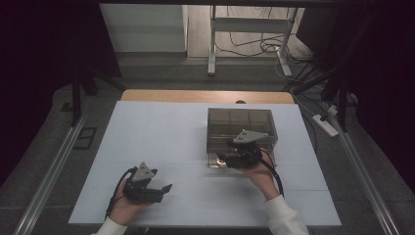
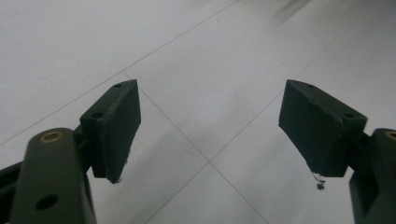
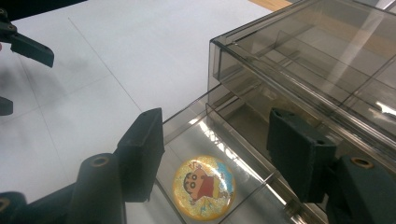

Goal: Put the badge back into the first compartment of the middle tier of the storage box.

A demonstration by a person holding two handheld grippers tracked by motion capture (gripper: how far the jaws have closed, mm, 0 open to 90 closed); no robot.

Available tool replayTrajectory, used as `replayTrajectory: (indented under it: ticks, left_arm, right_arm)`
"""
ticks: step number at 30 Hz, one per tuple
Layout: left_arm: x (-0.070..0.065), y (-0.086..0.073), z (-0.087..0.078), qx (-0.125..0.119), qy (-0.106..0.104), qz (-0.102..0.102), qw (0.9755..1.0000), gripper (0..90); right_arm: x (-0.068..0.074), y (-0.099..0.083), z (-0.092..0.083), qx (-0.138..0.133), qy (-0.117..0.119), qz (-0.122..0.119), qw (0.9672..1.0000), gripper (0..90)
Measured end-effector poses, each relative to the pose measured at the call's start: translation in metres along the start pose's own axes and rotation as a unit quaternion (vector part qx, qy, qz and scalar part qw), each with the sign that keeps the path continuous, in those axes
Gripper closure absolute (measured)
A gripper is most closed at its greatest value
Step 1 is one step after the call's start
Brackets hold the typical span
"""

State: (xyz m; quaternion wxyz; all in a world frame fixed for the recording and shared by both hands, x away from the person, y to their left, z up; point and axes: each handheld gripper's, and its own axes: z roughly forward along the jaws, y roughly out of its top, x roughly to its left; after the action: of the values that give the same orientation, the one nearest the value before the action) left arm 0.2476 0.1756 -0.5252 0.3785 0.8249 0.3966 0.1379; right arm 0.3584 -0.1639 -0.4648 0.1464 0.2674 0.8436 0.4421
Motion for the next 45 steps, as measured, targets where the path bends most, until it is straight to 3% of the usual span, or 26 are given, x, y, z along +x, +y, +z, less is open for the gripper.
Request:
replayTrajectory:
  ticks: [24,45]
  left_arm:
    - [0.000,0.000,-0.001,-0.001,0.000,-0.001,1.0000,21.6]
    - [0.000,0.000,0.000,-0.001,-0.001,0.000,1.0000,21.5]
  right_arm:
    - [-0.003,-0.009,-0.013,0.007,-0.008,-0.001,0.9999,35.9]
    - [-0.007,-0.026,-0.037,0.011,-0.029,0.003,0.9995,35.9]
